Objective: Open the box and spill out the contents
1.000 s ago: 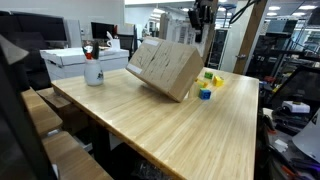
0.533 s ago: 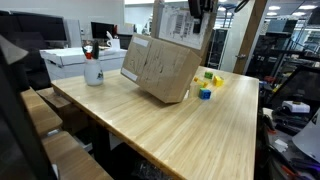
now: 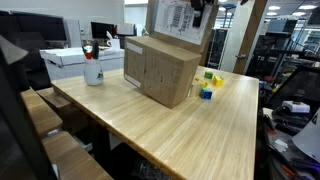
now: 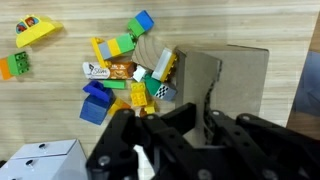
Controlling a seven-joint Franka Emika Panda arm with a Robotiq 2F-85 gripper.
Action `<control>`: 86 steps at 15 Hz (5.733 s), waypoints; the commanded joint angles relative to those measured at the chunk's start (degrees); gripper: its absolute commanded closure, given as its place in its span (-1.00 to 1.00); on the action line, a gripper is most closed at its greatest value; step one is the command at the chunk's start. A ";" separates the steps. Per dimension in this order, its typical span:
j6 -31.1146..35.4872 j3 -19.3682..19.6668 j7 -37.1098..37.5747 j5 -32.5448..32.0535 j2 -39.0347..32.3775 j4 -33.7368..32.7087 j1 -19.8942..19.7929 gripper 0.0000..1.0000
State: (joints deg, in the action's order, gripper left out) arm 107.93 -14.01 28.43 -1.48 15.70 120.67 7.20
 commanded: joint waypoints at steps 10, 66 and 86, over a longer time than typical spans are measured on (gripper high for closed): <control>-0.32 -2.45 0.80 -3.60 1.74 -1.95 0.56 0.93; -9.44 -1.45 -6.78 14.57 -12.65 -11.58 6.15 0.93; -7.34 -0.50 -9.20 18.70 -12.48 -10.38 5.90 -0.87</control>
State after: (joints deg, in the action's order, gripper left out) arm 99.00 -15.34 21.67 15.34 0.12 108.77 13.10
